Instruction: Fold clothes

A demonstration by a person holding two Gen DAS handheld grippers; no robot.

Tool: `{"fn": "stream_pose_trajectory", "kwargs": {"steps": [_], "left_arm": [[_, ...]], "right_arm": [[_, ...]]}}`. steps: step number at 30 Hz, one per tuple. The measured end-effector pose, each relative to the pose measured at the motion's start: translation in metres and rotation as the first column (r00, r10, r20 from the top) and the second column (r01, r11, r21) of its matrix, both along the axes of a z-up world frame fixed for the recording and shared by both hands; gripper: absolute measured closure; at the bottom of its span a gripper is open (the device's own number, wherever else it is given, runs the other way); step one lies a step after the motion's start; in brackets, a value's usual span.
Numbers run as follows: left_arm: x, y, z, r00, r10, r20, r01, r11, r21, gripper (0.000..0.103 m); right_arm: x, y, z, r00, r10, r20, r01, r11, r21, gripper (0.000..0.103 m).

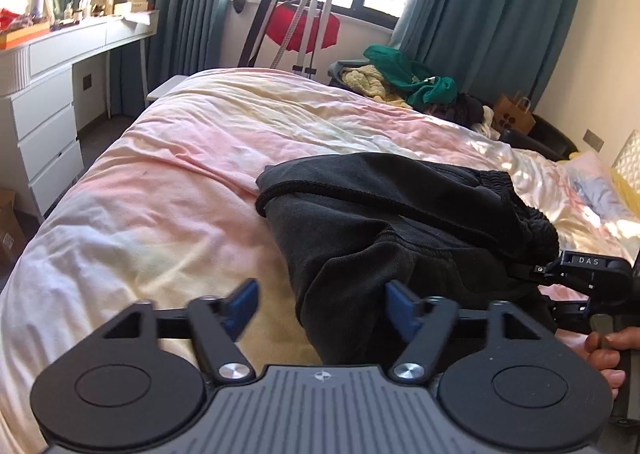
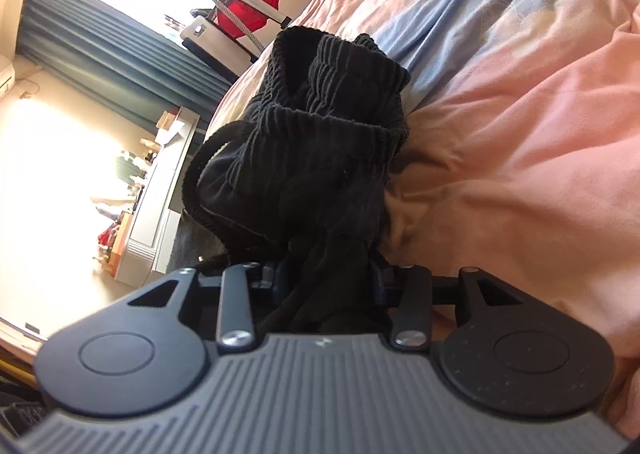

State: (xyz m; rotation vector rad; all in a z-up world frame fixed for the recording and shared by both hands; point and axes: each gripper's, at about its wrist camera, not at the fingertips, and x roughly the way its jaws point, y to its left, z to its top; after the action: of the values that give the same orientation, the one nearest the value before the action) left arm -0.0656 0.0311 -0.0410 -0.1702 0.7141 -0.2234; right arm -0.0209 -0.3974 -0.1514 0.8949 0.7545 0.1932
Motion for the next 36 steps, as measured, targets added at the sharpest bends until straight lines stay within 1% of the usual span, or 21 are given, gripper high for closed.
{"fn": "stream_pose_trajectory", "kwargs": {"steps": [2,3,5,6,7,8,9,10,12,14,16,18,20,25,26,28,30,31,33,34,36], "left_arm": [[0.0,0.004,0.005,0.999,-0.026,-0.025,0.026,1.0,-0.01,0.02],[0.0,0.004,0.007,0.999,-0.041,-0.028,0.041,0.999,-0.006,0.02],[-0.001,0.006,0.013,0.999,-0.043,-0.013,0.043,0.999,-0.008,0.015],[0.002,0.007,0.015,0.999,-0.04,-0.011,0.04,0.999,-0.023,0.01],[0.007,0.008,0.016,0.999,-0.036,-0.012,0.036,0.998,-0.043,0.007],[0.011,0.009,0.018,0.999,-0.032,-0.014,0.031,0.997,-0.064,0.006],[0.02,0.009,0.018,0.999,-0.028,-0.023,0.026,0.997,-0.077,0.005],[0.029,0.007,0.017,0.999,-0.023,-0.035,0.02,0.996,-0.086,0.004],[0.049,0.004,0.016,0.998,-0.014,-0.061,0.007,0.995,-0.103,0.002],[0.071,0.0,0.01,0.997,-0.018,-0.078,0.008,0.992,-0.123,0.0],[0.092,-0.002,0.0,0.994,-0.019,-0.104,0.002,0.987,-0.162,0.0],[0.111,0.0,-0.014,0.99,-0.011,-0.142,-0.017,0.98,-0.2,0.0],[0.118,0.007,-0.029,0.986,-0.002,-0.169,-0.042,0.965,-0.258,0.0],[0.127,0.025,-0.063,0.972,-0.007,-0.236,-0.086,0.922,-0.378,0.001],[0.129,0.027,-0.068,0.968,-0.006,-0.252,-0.097,0.914,-0.395,0.001],[0.132,0.031,-0.075,0.958,-0.008,-0.287,-0.121,0.895,-0.428,0.002],[0.134,0.032,-0.08,0.954,-0.018,-0.301,-0.124,0.886,-0.447,0.004],[0.134,0.033,-0.081,0.954,-0.02,-0.299,-0.122,0.886,-0.448,0.005],[0.133,0.032,-0.083,0.954,-0.027,-0.299,-0.116,0.886,-0.449,0.008],[0.132,0.031,-0.084,0.953,-0.03,-0.303,-0.114,0.887,-0.447,0.011],[0.13,0.026,-0.084,0.956,-0.02,-0.292,-0.114,0.894,-0.434,0.016]], "right_arm": [[0.003,0.0,0.002,1.0,0.0,0.006,0.0,1.0,-0.018,0.058],[0.006,0.001,0.002,1.0,0.008,0.015,-0.008,0.999,-0.05,0.056],[0.004,0.004,0.008,1.0,0.002,0.029,0.001,0.993,-0.114,0.051],[0.002,0.005,0.011,0.999,-0.011,0.04,0.016,0.99,-0.139,0.048],[-0.001,0.002,0.013,0.998,-0.036,0.058,0.044,0.988,-0.146,0.039],[-0.004,-0.002,0.015,0.995,-0.067,0.078,0.077,0.988,-0.135,0.023],[-0.005,-0.006,0.015,0.992,-0.093,0.088,0.102,0.989,-0.111,0.015],[-0.005,-0.01,0.013,0.989,-0.112,0.091,0.12,0.989,-0.081,0.012],[-0.002,-0.015,0.008,0.985,-0.143,0.092,0.146,0.989,-0.028,0.013],[0.006,-0.016,0.002,0.987,-0.136,0.082,0.137,0.991,-0.008,0.012],[0.013,-0.012,-0.002,0.987,-0.12,0.108,0.125,0.991,-0.04,0.013],[0.02,-0.005,-0.011,0.993,-0.089,0.076,0.096,0.991,-0.093,0.013],[0.025,0.0,-0.022,0.998,-0.063,0.024,0.065,0.989,-0.136,0.014],[0.024,-0.003,-0.028,0.997,-0.082,0.002,0.081,0.991,-0.107,0.014],[0.024,-0.002,-0.028,0.997,-0.078,0.006,0.078,0.993,-0.094,0.014],[0.024,0.001,-0.026,0.999,-0.041,0.03,0.042,0.999,-0.019,0.012],[0.025,0.003,-0.024,0.998,-0.007,0.057,0.003,0.999,0.054,0.014],[0.026,0.005,-0.023,0.998,0.01,0.062,-0.014,0.998,0.059,0.014],[0.031,0.014,-0.022,0.998,0.041,0.037,-0.039,0.998,-0.039,0.014],[0.034,0.017,-0.025,0.999,0.046,0.021,-0.045,0.997,-0.056,0.014],[0.039,0.012,-0.036,1.0,0.019,-0.012,-0.019,1.0,0.013,0.014]]}}
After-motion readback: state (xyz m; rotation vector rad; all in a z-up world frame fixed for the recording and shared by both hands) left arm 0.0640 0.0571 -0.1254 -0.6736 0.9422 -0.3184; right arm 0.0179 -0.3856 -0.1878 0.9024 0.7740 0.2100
